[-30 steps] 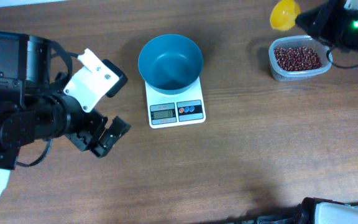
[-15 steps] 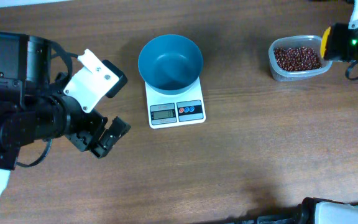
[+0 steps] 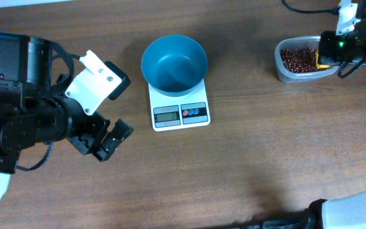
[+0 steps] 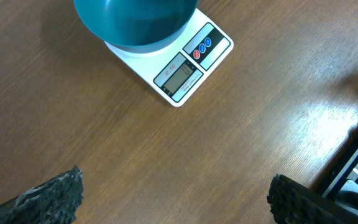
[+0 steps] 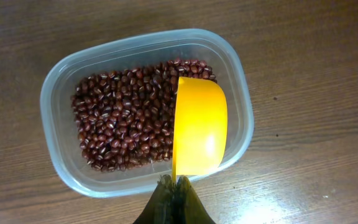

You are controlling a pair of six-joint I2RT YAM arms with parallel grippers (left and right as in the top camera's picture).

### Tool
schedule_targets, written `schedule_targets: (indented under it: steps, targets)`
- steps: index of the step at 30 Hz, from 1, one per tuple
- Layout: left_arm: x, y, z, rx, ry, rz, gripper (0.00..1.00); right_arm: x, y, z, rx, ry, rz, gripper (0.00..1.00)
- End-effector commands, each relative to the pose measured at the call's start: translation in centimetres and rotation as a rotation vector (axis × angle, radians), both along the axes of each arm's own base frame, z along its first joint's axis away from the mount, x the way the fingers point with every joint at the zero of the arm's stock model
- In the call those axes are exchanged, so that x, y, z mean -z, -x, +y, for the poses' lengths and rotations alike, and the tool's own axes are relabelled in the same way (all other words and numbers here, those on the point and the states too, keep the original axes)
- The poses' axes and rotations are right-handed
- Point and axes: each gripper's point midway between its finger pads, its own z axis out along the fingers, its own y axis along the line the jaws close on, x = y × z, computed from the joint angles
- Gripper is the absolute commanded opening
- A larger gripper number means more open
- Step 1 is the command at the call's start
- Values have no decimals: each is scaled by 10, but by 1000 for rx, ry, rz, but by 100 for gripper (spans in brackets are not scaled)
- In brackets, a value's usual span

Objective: Scoop item into bowl and weigh 50g on scale
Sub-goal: 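Lower the scoop into the red beans with the right gripper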

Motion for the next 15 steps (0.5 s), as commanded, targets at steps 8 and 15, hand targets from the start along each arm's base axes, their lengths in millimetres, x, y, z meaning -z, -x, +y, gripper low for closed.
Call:
schedule_targets:
  steps: [8,15]
  targets:
    - [0,3,-2,6,9,5,99,22,-13,22,-71,-107,19,4]
    - [0,3,-2,6,9,5,99,18,-19,56,-115,-275,-17,4]
